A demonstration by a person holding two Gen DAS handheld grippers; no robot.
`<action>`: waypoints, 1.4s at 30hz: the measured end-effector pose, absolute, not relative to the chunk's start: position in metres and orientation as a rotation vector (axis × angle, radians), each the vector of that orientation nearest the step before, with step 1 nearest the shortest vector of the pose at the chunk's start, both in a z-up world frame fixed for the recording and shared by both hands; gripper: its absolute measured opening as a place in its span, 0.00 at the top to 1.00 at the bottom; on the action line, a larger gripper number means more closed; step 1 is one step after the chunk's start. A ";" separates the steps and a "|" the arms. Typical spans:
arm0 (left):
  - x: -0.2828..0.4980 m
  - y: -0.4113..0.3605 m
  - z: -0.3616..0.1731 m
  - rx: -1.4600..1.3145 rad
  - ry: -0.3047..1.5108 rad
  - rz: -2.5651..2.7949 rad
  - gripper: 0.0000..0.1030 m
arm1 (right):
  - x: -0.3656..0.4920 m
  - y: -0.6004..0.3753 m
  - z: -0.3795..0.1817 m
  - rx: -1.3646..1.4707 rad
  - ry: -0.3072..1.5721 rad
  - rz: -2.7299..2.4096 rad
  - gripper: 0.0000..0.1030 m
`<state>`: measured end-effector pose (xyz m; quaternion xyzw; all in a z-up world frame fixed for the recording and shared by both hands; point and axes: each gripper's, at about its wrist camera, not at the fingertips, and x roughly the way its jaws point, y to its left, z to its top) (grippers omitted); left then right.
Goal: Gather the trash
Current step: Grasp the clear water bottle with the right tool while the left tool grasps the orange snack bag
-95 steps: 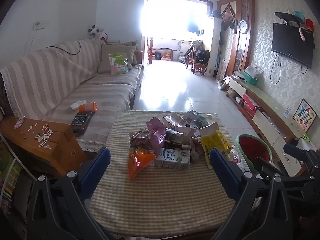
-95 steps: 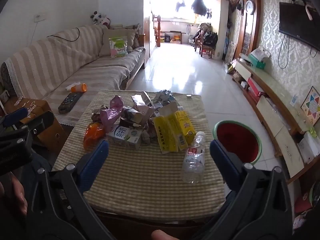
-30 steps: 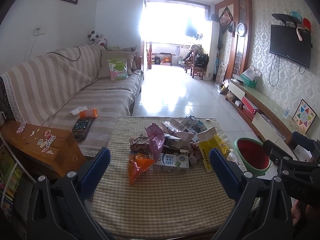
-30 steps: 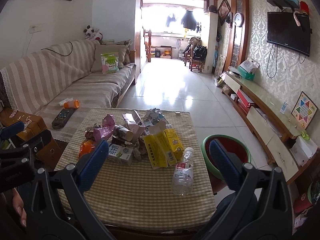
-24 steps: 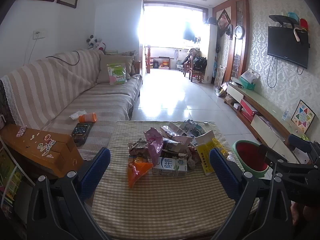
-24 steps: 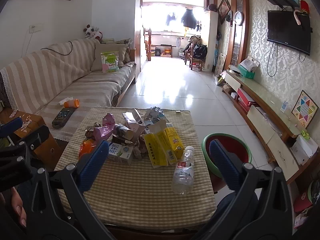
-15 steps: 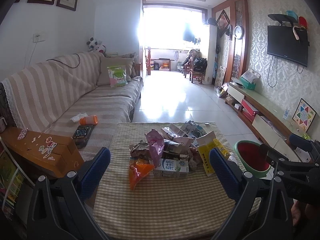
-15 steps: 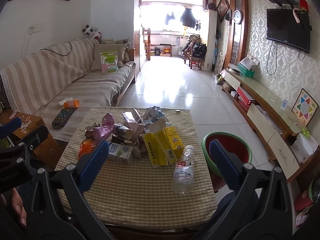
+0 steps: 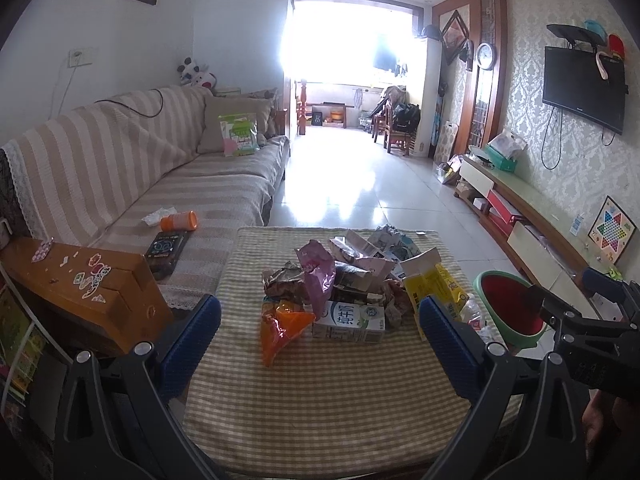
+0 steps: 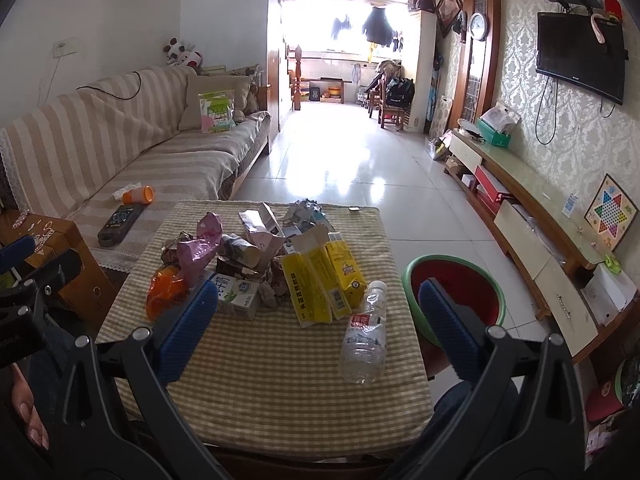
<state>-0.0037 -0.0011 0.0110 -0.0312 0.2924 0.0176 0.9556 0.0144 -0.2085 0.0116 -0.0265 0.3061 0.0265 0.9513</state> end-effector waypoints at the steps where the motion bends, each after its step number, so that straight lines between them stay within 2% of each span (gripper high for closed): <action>1: -0.001 0.003 0.007 -0.070 0.607 0.039 0.08 | 0.018 -0.211 0.008 -0.049 0.632 0.052 0.03; 12: 0.054 0.041 -0.047 -0.112 0.799 0.056 0.08 | 0.078 -0.231 -0.038 -0.020 0.769 0.038 0.03; 24: 0.113 0.064 -0.100 -0.103 0.976 0.047 0.08 | 0.139 -0.282 -0.116 0.069 1.038 -0.029 0.03; 35: 0.160 0.051 -0.152 -0.024 1.098 0.006 0.09 | 0.162 -0.289 -0.161 0.086 1.164 -0.054 0.03; 37: 0.166 0.045 -0.161 0.021 1.119 0.008 0.21 | 0.165 -0.289 -0.168 0.099 1.180 -0.052 0.03; 39: 0.170 0.042 -0.167 0.037 1.139 0.002 0.28 | 0.167 -0.290 -0.173 0.111 1.195 -0.052 0.03; 41: 0.173 0.042 -0.171 0.049 1.151 0.005 0.41 | 0.168 -0.290 -0.177 0.119 1.200 -0.051 0.03; 42: 0.174 0.041 -0.171 0.055 1.152 0.009 0.42 | 0.167 -0.291 -0.178 0.123 1.199 -0.049 0.04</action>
